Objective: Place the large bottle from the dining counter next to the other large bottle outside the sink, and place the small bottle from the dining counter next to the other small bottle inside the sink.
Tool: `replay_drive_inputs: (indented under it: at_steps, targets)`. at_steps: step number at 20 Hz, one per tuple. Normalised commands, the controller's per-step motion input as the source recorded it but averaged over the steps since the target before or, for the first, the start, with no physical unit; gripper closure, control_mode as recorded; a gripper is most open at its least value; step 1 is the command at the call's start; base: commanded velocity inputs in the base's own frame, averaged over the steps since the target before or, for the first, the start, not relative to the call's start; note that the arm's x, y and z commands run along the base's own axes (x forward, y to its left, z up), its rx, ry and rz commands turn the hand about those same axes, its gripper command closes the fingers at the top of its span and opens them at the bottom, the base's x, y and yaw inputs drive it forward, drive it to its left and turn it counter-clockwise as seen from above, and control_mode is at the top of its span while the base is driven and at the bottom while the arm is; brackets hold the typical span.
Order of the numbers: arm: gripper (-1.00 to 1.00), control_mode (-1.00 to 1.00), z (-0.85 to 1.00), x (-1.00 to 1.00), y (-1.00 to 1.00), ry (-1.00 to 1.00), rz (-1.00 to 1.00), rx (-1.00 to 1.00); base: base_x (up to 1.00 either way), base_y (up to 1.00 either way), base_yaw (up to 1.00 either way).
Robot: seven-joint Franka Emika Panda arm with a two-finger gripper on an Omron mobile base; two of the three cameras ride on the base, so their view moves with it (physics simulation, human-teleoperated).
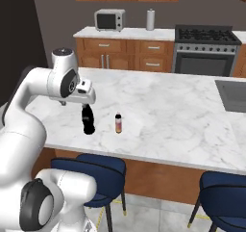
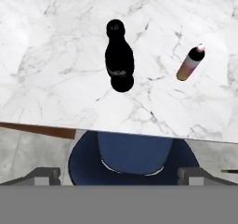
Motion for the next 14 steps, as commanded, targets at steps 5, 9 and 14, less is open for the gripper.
replay_drive_inputs:
  at_steps: [5, 9, 14]
  targets:
    - [-1.00, -1.00, -0.15, 0.06, 0.13, 0.00, 0.00, 0.00, 0.00, 0.00, 0.00]
    - [-1.00, -1.00, -0.16, 0.00, 0.08, -0.02, 0.00, 0.00, 0.00, 0.00, 0.00]
    - [-1.00, -1.00, -0.15, 0.00, 0.03, -0.10, 0.00, 0.00, 0.00, 0.00, 0.00]
